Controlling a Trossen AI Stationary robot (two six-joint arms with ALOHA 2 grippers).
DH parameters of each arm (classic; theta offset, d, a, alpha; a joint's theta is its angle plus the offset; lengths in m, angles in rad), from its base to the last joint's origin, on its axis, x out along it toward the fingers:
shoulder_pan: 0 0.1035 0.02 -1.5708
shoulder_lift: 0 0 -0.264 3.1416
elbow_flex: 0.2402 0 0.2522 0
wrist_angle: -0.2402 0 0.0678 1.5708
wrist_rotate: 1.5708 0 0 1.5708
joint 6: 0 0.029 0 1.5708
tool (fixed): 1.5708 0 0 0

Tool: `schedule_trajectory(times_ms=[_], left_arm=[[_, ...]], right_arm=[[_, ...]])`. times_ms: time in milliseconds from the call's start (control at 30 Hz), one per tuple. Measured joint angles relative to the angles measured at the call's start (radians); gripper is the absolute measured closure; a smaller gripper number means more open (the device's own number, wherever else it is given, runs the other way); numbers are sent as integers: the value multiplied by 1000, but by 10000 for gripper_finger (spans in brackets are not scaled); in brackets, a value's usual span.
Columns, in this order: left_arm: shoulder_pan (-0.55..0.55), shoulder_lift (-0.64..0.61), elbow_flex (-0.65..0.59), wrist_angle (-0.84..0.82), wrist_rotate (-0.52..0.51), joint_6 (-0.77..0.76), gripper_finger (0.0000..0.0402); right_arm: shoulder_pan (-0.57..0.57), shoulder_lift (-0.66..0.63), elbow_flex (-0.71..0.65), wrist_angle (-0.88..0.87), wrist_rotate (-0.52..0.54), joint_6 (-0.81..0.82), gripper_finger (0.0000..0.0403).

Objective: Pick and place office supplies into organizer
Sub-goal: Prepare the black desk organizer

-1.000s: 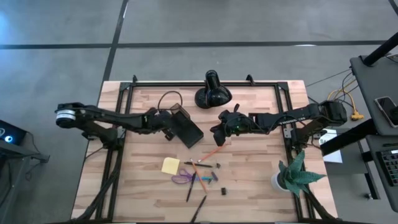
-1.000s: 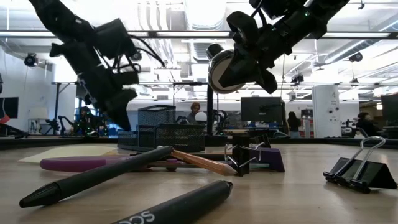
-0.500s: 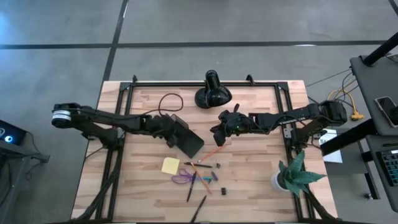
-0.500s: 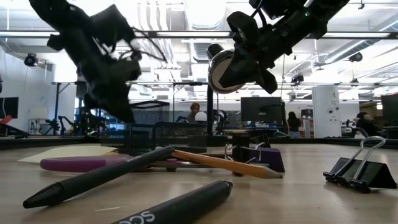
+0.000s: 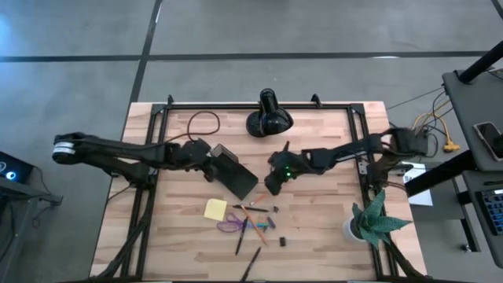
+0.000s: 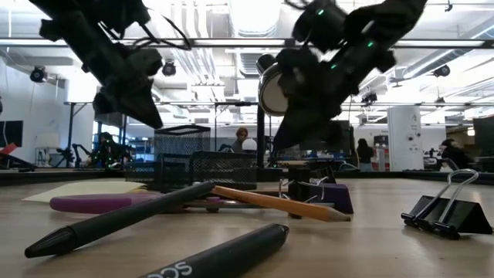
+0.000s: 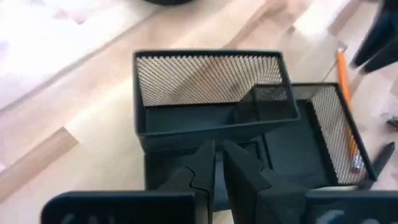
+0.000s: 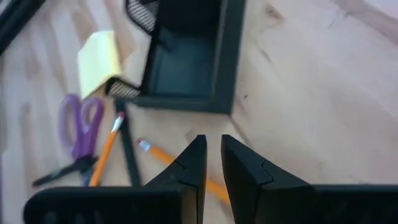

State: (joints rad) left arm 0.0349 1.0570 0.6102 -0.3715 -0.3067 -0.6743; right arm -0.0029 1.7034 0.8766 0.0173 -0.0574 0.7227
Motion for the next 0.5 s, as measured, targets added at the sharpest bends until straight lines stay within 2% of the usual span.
schedule_trajectory(times_ms=[133, 367, 500], left_arm=[[1, -37, -6, -86, -77, 0, 388], [2, -47, -44, -92, -61, 0, 388], [2, -34, -48, -88, -61, 8, 388]], right_arm=[[12, 102, 74, -2, -25, -15, 360], [28, 197, 210, -32, -34, -22, 360], [32, 219, 269, -130, 82, -3, 360]])
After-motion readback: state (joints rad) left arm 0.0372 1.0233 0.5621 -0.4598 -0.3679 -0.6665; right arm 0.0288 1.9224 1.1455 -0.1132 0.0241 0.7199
